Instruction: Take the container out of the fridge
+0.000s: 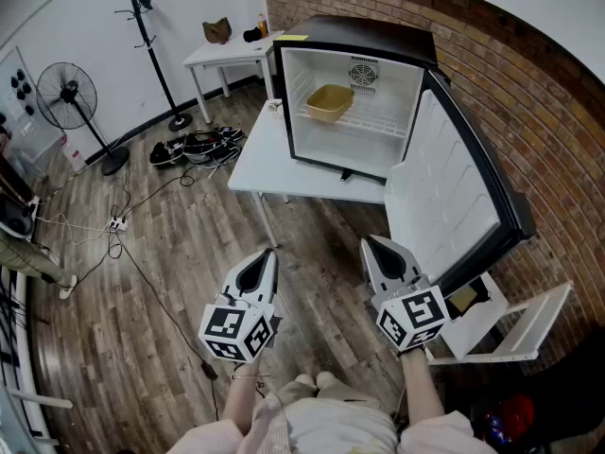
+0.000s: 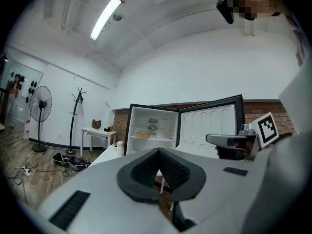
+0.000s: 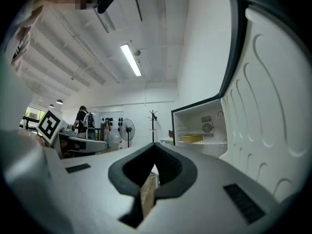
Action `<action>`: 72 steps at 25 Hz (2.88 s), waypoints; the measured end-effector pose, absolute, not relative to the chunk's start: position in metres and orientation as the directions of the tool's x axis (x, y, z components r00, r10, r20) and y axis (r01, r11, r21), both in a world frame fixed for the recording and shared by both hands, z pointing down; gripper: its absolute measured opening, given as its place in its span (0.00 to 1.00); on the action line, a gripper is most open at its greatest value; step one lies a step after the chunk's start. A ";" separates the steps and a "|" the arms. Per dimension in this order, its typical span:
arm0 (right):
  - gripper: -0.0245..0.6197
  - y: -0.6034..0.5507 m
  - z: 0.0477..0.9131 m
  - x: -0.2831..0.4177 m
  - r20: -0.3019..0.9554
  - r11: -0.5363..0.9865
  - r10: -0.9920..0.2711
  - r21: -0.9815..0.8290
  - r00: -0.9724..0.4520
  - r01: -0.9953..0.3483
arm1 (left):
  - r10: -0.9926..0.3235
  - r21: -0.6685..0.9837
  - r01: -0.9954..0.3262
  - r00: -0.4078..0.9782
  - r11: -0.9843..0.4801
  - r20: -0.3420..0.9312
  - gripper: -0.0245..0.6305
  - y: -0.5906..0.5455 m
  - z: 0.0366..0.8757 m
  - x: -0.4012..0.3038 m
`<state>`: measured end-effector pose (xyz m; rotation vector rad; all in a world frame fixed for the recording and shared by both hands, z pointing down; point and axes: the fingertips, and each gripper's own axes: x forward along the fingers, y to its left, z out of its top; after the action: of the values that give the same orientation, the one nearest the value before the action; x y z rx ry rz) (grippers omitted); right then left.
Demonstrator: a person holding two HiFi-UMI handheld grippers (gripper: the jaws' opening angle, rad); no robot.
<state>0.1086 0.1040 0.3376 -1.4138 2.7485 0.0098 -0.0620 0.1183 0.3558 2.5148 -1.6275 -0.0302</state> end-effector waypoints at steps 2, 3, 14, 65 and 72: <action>0.04 0.103 0.339 0.110 -0.043 0.579 -0.815 -0.015 -0.578 -0.815 | -0.909 0.142 -0.905 0.411 -0.400 0.062 0.03 0.119 0.356 -0.062; 0.04 0.103 0.339 0.111 -0.042 0.577 -0.817 -0.016 -0.576 -0.817 | -0.910 0.147 -0.905 0.410 -0.398 0.061 0.03 0.119 0.356 -0.062; 0.05 0.094 0.345 0.117 -0.064 0.585 -0.811 -0.078 -0.581 -0.808 | -0.921 0.142 -0.916 0.386 -0.376 0.055 0.03 0.123 0.356 -0.059; 0.42 -0.111 0.393 0.060 0.033 0.478 -0.876 -0.083 -0.482 -0.874 | -0.860 0.196 -0.865 0.491 -0.461 0.142 0.03 -0.092 0.400 -0.107; 0.42 -0.126 0.389 0.053 0.028 0.461 -0.886 -0.040 -0.462 -0.887 | -0.841 0.189 -0.847 0.523 -0.496 0.137 0.03 -0.113 0.401 -0.110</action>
<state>0.0527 -0.1256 0.3895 -1.6307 2.6874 -0.0765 -0.1099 -0.1134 0.4012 2.5314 -1.4290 0.0389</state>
